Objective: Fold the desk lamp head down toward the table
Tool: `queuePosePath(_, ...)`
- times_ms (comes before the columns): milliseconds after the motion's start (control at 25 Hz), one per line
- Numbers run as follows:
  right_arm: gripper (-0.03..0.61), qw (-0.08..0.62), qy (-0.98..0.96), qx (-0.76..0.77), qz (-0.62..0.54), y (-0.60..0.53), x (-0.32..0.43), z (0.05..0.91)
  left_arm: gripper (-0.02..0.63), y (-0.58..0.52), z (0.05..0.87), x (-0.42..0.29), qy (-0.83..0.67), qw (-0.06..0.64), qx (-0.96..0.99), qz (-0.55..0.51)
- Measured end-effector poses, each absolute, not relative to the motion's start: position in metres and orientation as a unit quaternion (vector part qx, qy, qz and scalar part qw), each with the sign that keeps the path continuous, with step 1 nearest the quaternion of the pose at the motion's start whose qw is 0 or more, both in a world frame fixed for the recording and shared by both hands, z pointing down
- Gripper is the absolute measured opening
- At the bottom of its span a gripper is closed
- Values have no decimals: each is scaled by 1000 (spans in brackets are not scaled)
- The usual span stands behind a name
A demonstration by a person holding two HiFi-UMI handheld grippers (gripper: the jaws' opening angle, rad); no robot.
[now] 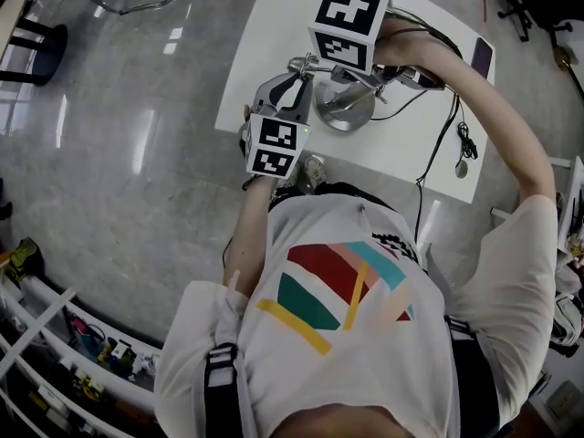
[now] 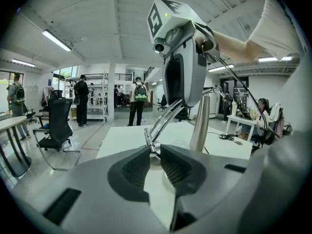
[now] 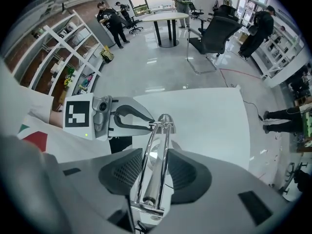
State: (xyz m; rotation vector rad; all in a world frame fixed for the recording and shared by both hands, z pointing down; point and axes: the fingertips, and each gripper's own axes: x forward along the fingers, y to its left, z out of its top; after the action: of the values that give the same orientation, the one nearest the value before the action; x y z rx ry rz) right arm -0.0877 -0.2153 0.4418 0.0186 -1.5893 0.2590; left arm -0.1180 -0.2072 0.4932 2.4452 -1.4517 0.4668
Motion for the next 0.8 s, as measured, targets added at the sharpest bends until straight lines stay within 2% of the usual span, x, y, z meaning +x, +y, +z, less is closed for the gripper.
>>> queuePosePath(200,153,688,-717,14,110,-217,-89,440,97,-209,493,-119,-491,132,845,163)
queuePosePath(400,153,630,-766,32,125,-220,-94,434,94,-205,486,-132,-494,198,843,83)
queuePosePath(520,152,556,-816,48,150,-221,-89,422,94,-202,457,-143,-507,199,839,16)
queuePosePath(800,152,297,-930,166,137,-233,-63,307,94,-223,349,-135,-513,84,854,-13)
